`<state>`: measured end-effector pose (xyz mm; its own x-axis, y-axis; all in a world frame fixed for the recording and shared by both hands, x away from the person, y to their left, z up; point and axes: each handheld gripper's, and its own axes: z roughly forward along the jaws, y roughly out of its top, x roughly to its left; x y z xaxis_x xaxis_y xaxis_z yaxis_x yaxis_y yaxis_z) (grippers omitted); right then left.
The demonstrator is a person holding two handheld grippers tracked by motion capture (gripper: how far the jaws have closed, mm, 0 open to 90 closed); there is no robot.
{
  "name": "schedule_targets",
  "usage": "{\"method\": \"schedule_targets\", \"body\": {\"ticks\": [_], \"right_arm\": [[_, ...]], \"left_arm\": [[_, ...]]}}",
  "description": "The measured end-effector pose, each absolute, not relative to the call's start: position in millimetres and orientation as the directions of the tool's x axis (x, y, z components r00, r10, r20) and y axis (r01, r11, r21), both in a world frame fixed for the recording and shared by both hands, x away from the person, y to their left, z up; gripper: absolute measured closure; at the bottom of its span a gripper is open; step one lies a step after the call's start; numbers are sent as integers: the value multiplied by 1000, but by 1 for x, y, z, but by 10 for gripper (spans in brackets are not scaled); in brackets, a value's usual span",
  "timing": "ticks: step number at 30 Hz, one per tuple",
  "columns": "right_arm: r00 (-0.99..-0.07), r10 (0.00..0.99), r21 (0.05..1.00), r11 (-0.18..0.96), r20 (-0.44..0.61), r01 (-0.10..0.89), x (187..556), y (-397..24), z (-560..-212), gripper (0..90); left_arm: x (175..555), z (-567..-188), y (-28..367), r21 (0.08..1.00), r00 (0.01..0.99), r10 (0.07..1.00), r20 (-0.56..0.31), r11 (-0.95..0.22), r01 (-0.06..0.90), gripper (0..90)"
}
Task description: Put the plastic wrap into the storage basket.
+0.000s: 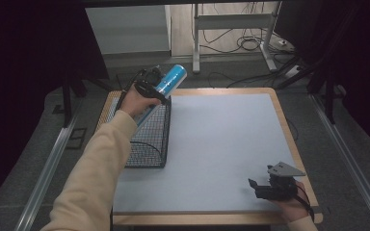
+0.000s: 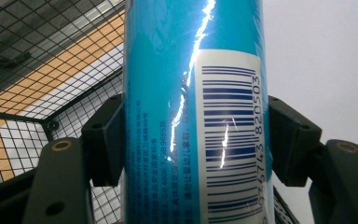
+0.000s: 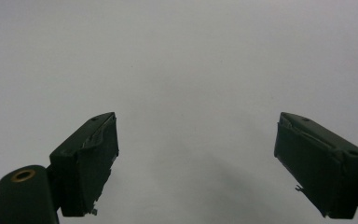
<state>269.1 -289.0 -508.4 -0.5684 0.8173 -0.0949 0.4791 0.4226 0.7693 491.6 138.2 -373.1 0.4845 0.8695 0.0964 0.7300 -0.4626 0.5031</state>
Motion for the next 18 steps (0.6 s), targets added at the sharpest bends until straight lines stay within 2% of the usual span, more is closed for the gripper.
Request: {"method": "schedule_targets", "body": {"ticks": [18], "right_arm": [[-564, 820, 763, 423, -94, 489, 270, -289, -511, 137]], "left_arm": [[518, -411, 147, 428, 465, 880, 99, -459, 778, 316]]}}
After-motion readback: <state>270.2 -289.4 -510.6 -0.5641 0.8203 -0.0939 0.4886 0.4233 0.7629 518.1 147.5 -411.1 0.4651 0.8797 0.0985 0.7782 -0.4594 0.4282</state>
